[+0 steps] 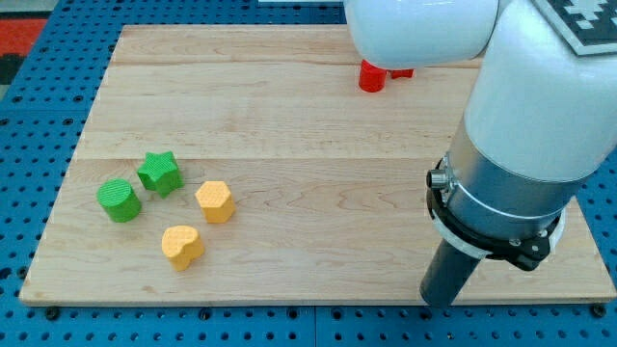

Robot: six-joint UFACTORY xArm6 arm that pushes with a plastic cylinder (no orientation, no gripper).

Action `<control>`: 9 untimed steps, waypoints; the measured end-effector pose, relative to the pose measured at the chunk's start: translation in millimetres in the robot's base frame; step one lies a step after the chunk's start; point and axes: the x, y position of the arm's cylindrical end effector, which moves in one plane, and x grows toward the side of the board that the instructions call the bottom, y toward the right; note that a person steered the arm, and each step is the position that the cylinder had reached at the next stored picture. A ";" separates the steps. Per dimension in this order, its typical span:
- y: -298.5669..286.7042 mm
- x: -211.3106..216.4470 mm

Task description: Push the yellow heart closer to the green star

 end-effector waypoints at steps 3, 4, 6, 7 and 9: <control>-46.9 0.5; -137.4 0.1; -223.3 -20.7; -236.9 -30.7; -295.9 -61.9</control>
